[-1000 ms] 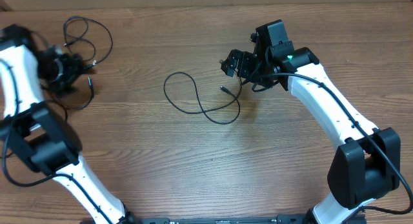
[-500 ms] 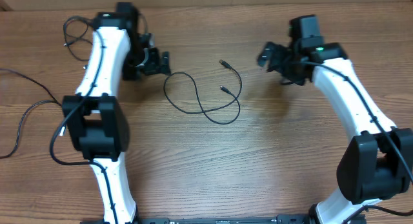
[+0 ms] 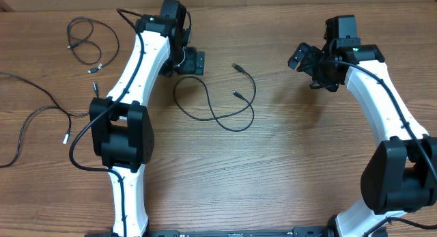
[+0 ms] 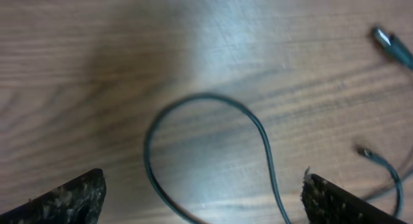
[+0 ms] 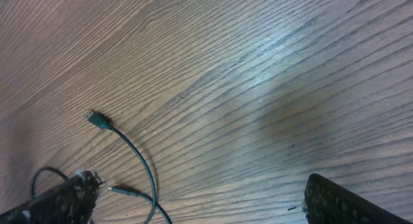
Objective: Untangle cables
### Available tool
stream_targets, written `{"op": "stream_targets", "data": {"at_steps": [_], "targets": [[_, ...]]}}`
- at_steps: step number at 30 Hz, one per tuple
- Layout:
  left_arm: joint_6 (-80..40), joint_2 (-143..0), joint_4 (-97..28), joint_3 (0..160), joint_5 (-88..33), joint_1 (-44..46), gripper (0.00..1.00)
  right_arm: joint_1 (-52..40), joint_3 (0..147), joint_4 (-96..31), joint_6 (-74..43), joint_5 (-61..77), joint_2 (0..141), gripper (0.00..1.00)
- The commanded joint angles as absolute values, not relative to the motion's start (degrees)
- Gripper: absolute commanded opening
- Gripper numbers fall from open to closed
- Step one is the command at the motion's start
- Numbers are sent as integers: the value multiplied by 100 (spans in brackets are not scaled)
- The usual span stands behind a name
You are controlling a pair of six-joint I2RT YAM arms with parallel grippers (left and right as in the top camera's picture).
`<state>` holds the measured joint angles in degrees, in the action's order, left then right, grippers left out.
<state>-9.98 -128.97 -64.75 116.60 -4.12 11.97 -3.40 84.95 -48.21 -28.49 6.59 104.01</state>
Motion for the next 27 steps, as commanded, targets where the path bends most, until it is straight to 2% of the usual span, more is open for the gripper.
{"op": "stream_targets", "data": {"at_steps": [1,4,6,11,21,26,27], "targets": [[-1094,-13078,-6399,11629,10,1160,96,-340,8508,-4816,-2862,604,10385,100],[-1026,-13181,-6425,11629,58,1160,91,-340,8508,-4816,-2862,604,10385,100],[-1031,-13292,-6549,11629,-97,1162,82,-340,8508,-4816,-2862,604,10385,100],[-1055,-13594,-7113,11629,-451,1177,70,-340,8508,-4816,-2862,604,10385,100],[-1330,-13941,-7150,11627,49,1122,68,-340,8508,-4814,-2862,604,10385,100],[-1328,-14038,-7129,11609,211,1129,61,-340,8508,-4816,-2862,604,10385,100],[-1330,-14055,-7118,11596,209,1129,56,-340,8508,-4816,-2862,604,10385,100]]}}
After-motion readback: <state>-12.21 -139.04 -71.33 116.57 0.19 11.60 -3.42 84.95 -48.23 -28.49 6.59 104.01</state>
